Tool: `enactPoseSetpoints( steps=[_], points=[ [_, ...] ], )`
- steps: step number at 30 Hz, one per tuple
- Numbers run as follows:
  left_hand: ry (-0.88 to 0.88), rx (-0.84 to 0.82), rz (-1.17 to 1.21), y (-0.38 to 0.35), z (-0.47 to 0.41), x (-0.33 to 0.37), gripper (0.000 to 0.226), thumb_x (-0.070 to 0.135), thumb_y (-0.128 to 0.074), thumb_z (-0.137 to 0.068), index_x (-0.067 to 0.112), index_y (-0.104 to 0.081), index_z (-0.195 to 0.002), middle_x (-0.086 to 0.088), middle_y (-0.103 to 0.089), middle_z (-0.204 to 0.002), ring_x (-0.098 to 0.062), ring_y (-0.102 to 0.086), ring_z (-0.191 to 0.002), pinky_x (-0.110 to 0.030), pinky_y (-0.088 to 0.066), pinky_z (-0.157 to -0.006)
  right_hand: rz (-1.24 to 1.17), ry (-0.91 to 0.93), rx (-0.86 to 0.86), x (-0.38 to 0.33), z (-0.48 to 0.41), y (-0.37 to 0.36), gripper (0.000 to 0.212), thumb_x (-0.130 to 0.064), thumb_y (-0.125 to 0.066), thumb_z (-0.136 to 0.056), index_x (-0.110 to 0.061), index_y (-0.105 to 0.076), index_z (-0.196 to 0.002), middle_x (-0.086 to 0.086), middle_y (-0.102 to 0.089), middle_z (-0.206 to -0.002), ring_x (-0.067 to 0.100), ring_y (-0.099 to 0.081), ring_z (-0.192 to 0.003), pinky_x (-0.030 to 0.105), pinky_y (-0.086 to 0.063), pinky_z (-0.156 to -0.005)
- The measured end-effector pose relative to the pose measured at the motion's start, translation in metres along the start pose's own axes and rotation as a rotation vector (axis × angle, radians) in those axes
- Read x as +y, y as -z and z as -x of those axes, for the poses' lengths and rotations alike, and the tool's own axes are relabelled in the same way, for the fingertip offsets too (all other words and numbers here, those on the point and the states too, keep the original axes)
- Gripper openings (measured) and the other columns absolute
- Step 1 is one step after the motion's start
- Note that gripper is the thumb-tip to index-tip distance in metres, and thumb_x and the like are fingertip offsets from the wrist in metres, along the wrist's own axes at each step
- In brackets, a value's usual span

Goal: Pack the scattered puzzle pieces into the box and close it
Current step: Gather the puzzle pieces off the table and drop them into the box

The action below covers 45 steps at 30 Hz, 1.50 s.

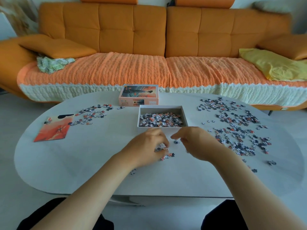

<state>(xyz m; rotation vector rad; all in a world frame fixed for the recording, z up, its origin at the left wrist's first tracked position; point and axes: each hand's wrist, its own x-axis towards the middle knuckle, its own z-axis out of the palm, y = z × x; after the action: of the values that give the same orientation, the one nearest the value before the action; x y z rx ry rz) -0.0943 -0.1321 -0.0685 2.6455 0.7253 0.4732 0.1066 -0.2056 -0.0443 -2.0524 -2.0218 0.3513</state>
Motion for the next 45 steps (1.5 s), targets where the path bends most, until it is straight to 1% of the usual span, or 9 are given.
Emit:
enactPoseSetpoints(
  steps=[3,6,10,13,17,25,34,39,45],
  points=[
    [0.012,-0.087,-0.066,-0.014,0.004,-0.001,0.049,0.050,-0.067,-0.083,0.027,-0.062,-0.127,0.011,-0.049,-0.123,-0.008,-0.037,-0.120,-0.028,-0.037,-0.101,0.151,0.053,-0.043,0.006,0.004,-0.017,0.048,-0.003,-0.045,-0.092,-0.030,-0.058,-0.129,-0.005,-0.051,-0.124,0.019,-0.049,-0.114,0.036,-0.046,-0.094],
    [0.025,-0.086,-0.034,-0.018,0.006,0.003,0.040,0.042,-0.064,-0.089,0.029,-0.062,-0.127,0.012,-0.048,-0.115,-0.006,-0.038,-0.114,-0.030,-0.039,-0.099,0.096,0.067,-0.087,0.006,0.010,-0.017,0.048,0.002,-0.043,-0.090,-0.030,-0.065,-0.119,-0.003,-0.051,-0.112,0.019,-0.053,-0.105,0.028,-0.045,-0.085],
    [0.041,-0.100,0.004,-0.009,0.010,0.006,0.034,0.039,-0.067,-0.088,0.031,-0.065,-0.121,0.014,-0.049,-0.112,-0.004,-0.039,-0.114,-0.028,-0.038,-0.100,-0.022,0.014,0.008,0.010,0.017,-0.005,0.039,-0.006,-0.048,-0.095,-0.028,-0.065,-0.122,-0.006,-0.057,-0.117,0.013,-0.054,-0.106,0.021,-0.041,-0.089],
    [0.097,-0.111,-0.039,0.008,0.016,0.001,0.055,0.056,-0.069,-0.080,0.034,-0.056,-0.130,0.016,-0.043,-0.119,-0.002,-0.033,-0.122,-0.031,-0.037,-0.104,0.015,-0.114,0.027,0.017,0.021,0.003,0.038,-0.011,-0.051,-0.091,-0.030,-0.063,-0.122,-0.005,-0.055,-0.115,0.012,-0.053,-0.099,0.023,-0.043,-0.087],
    [0.318,-0.349,-0.127,0.034,0.035,-0.018,0.085,0.069,-0.073,-0.062,0.045,-0.039,-0.136,0.016,-0.031,-0.123,-0.003,-0.028,-0.123,-0.034,-0.039,-0.103,-0.018,-0.203,-0.089,0.009,0.022,-0.001,0.046,-0.003,-0.047,-0.083,-0.028,-0.065,-0.117,-0.004,-0.060,-0.109,0.013,-0.056,-0.092,0.022,-0.049,-0.077],
    [0.353,-0.284,0.026,0.038,0.049,-0.032,0.054,0.042,-0.081,-0.074,0.045,-0.055,-0.121,0.020,-0.048,-0.105,-0.004,-0.052,-0.094,-0.022,-0.045,-0.088,-0.064,-0.079,-0.059,-0.022,0.003,-0.024,0.043,0.002,-0.048,-0.087,-0.024,-0.071,-0.112,-0.004,-0.063,-0.105,0.011,-0.059,-0.086,0.007,-0.035,-0.065],
    [0.315,-0.207,-0.060,0.028,0.038,-0.028,0.075,0.056,-0.065,-0.083,0.033,-0.033,-0.147,0.014,-0.033,-0.134,-0.006,-0.027,-0.130,-0.032,-0.036,-0.105,-0.126,-0.019,-0.043,-0.034,0.001,-0.012,0.036,-0.011,-0.052,-0.094,-0.028,-0.063,-0.124,-0.006,-0.057,-0.107,0.005,-0.053,-0.085,0.014,-0.038,-0.076],
    [0.239,-0.166,-0.053,0.014,0.034,-0.018,0.060,0.048,-0.061,-0.090,0.026,-0.045,-0.143,0.008,-0.042,-0.115,-0.007,-0.036,-0.115,-0.027,-0.038,-0.094,-0.102,-0.094,-0.284,-0.020,0.008,-0.002,0.053,-0.027,-0.075,-0.082,-0.031,-0.055,-0.131,-0.013,-0.059,-0.101,0.005,-0.057,-0.088,0.019,-0.045,-0.081],
    [0.242,-0.149,0.015,0.011,0.026,-0.008,0.064,0.048,-0.062,-0.090,0.023,-0.042,-0.145,0.011,-0.041,-0.111,-0.004,-0.038,-0.103,-0.026,-0.039,-0.090,-0.170,-0.095,-0.197,-0.027,0.000,-0.016,0.043,-0.014,-0.069,-0.085,-0.030,-0.062,-0.125,-0.016,-0.065,-0.090,-0.001,-0.059,-0.079,0.016,-0.049,-0.075]
  ],
)
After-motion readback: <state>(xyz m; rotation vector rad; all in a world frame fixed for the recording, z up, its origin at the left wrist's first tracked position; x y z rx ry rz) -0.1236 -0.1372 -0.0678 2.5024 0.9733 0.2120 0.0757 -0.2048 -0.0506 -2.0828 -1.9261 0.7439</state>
